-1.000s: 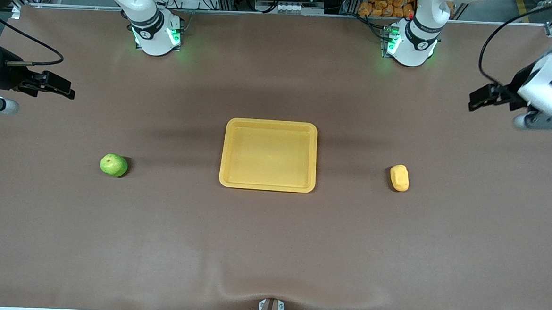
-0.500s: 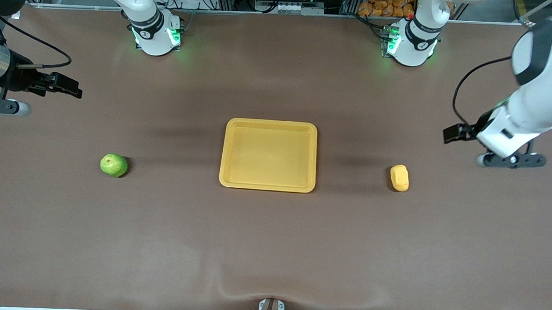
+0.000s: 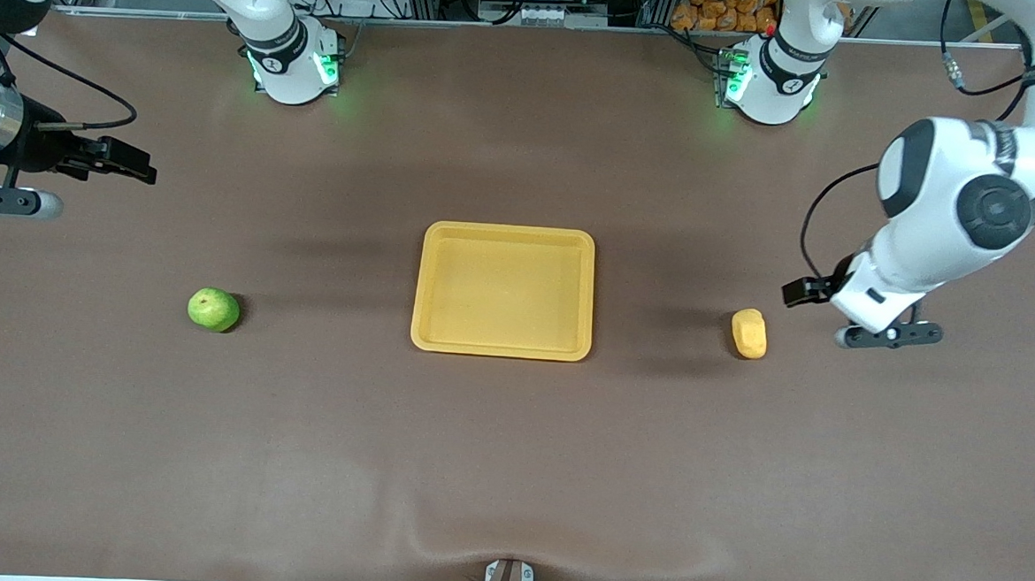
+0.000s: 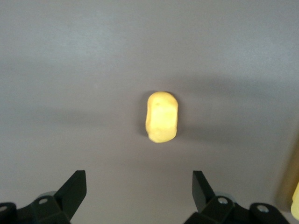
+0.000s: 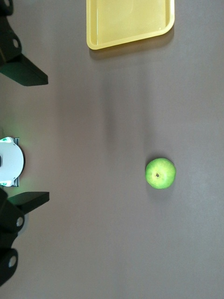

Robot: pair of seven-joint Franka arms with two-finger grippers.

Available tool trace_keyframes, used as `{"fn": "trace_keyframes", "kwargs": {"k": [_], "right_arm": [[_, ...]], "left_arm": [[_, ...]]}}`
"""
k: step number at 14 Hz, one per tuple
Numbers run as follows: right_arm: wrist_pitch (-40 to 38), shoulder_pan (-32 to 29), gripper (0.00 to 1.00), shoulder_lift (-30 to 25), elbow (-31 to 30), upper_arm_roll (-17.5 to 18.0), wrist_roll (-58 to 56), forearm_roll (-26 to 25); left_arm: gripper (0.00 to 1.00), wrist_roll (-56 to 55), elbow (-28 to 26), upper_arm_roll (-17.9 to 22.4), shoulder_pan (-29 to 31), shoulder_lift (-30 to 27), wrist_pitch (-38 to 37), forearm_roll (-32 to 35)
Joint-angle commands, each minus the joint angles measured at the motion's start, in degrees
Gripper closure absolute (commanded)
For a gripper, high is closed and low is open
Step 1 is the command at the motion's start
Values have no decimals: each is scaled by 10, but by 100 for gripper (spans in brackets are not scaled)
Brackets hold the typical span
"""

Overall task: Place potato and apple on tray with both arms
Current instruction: 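Lower the left gripper onto the potato while the right gripper approaches the apple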

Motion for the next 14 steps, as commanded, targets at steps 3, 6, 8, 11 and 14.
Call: {"fn": "trace_keyframes", "kwargs": {"k": [3,6,8,11,14], "right_arm": [[1,5,0,-2,-9,-4,1,-1],[2,3,0,-3,-16,-5,0,0],[14,1,0,-5,-31,-5,-1,0],[43,2,0,-8,-55,-5,-3,0],[82,1,0,-20,-108,-6,-6,0]], "left_arm": [[0,-20,-52,-3,-3,31,110,9],[0,-22,-54,-3,-2,67,148,9],[0,-21,-53,-3,-2,81,160,9],[3,-26,-53,-3,-2,96,171,9],[6,-29,-55,-3,-1,115,203,8]]}}
